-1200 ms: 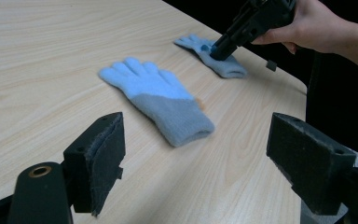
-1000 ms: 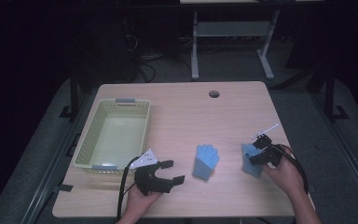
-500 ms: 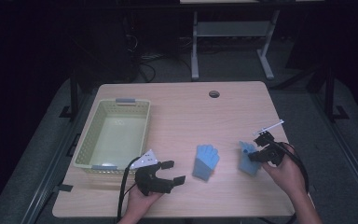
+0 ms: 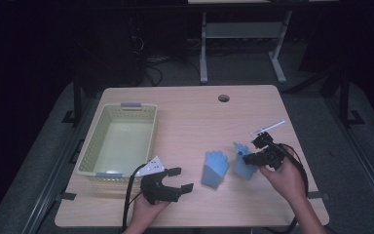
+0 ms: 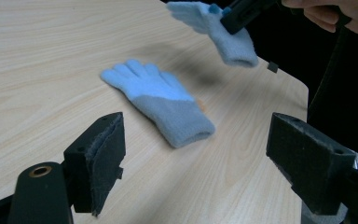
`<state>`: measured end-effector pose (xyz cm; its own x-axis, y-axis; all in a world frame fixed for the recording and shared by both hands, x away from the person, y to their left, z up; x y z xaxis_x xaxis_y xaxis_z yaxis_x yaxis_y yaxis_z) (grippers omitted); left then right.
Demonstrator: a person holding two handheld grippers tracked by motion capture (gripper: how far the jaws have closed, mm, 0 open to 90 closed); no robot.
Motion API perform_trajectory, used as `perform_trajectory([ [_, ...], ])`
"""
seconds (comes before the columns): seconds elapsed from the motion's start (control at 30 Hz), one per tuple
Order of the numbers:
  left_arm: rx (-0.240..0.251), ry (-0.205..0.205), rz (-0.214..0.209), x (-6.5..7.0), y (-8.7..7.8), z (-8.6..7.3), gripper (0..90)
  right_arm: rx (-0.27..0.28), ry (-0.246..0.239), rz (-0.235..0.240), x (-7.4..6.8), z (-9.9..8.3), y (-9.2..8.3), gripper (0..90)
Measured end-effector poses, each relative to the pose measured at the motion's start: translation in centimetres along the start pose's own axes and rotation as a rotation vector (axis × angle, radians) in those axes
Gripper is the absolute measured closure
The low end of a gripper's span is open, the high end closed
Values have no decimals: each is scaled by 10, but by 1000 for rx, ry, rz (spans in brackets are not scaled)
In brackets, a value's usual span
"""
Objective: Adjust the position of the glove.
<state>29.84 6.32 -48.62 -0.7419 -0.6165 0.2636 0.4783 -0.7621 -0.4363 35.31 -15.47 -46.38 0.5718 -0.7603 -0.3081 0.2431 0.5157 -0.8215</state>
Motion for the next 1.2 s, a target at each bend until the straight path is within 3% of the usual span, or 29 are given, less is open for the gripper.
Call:
perform_trajectory([
  [0.13, 8, -12, 0, -1, 0, 1, 192, -9, -10, 19, -15, 8, 8, 811],
  [0.57, 5, -6, 5, -4, -3, 2, 193, -9, -16, 80, -40, 17, 31, 808],
  [0.83, 5, -7, 1, -3, -3, 2, 193, -27, -21, 79, -52, 18, 48, 804],
  [1.2, 12, -15, 3, -4, -4, 3, 193, -43, -19, 87, -60, 20, 59, 803],
])
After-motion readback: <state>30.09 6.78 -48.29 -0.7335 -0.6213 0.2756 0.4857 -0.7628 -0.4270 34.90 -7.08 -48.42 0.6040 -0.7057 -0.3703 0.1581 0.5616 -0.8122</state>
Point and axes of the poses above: each handheld gripper's, and its own axes: y roughly forward along the jaws, z roughly out of its top, x roughly to its right, the point moved 10 cm from there along y, roughly forward along the jaws, and after that the axes turned 9 degrees about z, right-handed, at the moved point
